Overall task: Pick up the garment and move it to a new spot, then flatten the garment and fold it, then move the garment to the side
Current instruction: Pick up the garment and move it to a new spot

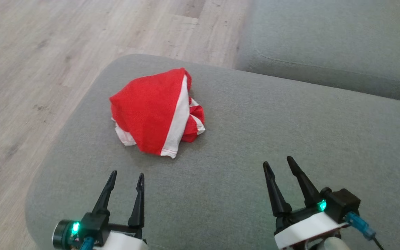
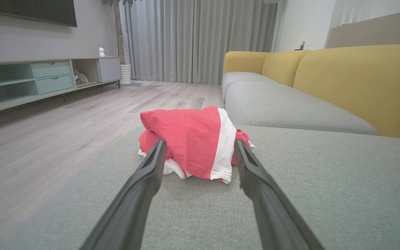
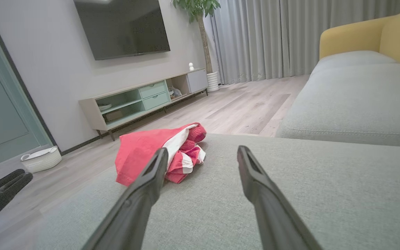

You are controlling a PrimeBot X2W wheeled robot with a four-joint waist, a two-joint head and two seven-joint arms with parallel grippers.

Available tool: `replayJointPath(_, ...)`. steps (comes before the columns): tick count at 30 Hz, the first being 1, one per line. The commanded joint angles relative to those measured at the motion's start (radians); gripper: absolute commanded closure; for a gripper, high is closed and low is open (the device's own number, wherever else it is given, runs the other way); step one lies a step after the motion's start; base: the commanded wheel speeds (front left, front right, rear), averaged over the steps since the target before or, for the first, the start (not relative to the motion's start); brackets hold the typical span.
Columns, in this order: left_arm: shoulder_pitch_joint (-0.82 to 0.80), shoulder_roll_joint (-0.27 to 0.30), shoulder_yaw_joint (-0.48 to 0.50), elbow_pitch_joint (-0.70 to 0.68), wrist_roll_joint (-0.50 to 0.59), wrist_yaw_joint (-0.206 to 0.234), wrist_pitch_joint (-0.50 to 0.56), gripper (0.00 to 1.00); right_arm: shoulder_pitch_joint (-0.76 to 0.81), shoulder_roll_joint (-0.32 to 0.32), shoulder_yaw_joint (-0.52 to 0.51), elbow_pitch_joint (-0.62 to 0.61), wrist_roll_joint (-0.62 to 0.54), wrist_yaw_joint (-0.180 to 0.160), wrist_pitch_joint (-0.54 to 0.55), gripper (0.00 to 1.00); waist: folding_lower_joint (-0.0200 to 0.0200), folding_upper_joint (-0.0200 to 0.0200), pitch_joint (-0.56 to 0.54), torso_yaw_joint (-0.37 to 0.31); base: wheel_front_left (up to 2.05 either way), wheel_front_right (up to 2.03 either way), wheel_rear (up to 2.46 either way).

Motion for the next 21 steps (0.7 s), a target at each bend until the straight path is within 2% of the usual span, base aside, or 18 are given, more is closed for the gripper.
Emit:
replayJointPath(1, -0.029, 0.004, 0.041, -0.027, 0.011, -0.002, -0.010, 0.00, -0.032, -0.006, 0.030, -0.027, 0.010, 0.008, -0.011, 0.00, 0.0000, 0.0000, -0.004, 0.019, 0.00, 0.00, 0.00)
replayJointPath(6, -0.026, 0.006, 0.045, -0.029, 0.012, -0.003, -0.010, 0.00, -0.031, -0.006, 0.044, -0.028, 0.013, 0.008, -0.011, 0.00, 0.0000, 0.0000, -0.003, 0.028, 0.00, 0.00, 0.00)
replayJointPath(11, -0.046, 0.019, 0.041, -0.025, 0.019, -0.012, -0.010, 0.00, -0.039, -0.006, 0.058, -0.029, 0.010, 0.008, -0.011, 0.00, 0.0000, 0.0000, 0.019, 0.008, 0.00, 0.00, 0.00)
replayJointPath(15, -0.151, 0.054, 0.022, -0.015, 0.034, -0.058, 0.022, 0.00, -0.064, -0.006, 0.059, -0.033, -0.005, 0.008, -0.011, 0.00, 0.0000, 0.0000, 0.074, -0.032, 0.00, 0.00, 0.00)
replayJointPath(19, -0.359, 0.103, -0.005, 0.018, 0.023, -0.127, 0.128, 0.00, -0.102, -0.006, 0.052, -0.037, -0.022, 0.008, -0.011, 0.00, 0.0000, 0.0000, 0.144, -0.070, 0.00, 0.00, 0.00)
replayJointPath(21, -0.423, 0.124, -0.022, 0.036, 0.025, -0.138, 0.168, 0.00, -0.112, -0.006, 0.051, -0.038, -0.027, 0.008, -0.011, 0.00, 0.0000, 0.0000, 0.163, -0.079, 0.00, 0.00, 0.00)
